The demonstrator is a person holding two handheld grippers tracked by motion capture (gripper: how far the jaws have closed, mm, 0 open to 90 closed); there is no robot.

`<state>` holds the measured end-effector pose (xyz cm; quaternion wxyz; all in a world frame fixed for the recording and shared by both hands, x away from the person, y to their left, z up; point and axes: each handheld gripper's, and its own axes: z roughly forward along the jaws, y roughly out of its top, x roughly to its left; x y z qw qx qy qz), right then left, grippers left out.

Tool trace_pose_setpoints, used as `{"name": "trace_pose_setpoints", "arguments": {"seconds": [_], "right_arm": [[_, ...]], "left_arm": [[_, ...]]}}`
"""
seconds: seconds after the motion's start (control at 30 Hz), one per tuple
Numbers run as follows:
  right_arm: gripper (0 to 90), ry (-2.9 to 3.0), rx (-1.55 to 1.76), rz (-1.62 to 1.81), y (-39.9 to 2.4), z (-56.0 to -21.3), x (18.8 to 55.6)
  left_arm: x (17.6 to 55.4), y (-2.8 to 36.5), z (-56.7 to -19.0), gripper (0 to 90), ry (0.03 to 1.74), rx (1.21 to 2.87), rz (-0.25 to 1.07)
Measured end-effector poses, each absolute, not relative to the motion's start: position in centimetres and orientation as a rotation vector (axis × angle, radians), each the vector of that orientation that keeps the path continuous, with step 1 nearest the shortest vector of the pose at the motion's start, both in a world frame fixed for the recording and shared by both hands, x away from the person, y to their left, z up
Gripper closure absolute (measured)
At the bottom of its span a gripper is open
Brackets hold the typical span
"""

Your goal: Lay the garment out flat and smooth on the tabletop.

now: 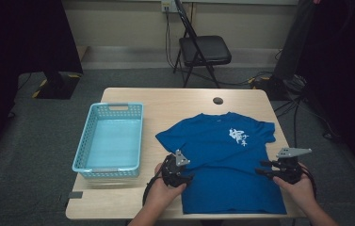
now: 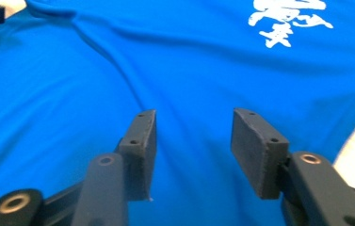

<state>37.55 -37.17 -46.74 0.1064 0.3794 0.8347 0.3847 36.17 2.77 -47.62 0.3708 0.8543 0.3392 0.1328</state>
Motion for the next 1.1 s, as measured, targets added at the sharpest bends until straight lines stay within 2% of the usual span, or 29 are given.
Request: {"name": "trace_pose_setpoints", "arguments": {"seconds": [0.3,0.7,1.1], "right_arm": [[40.9,2.514,1.065,1.152,-35.2,-45.7,37.6],[38.7,2.539,0.982,1.186,-32.3,-44.6,38.2],[37.9,2.535,0.980,1.226,-30.7,-44.6,39.3]], "left_arm": [[37.0,2.5,-46.0,39.3,0.850,2.147,0.344],[38.2,0.9,-45.0,38.8,0.817,2.121,0.308],[39.6,-0.3,-45.9,38.5,0.837,2.103,0.289]]}}
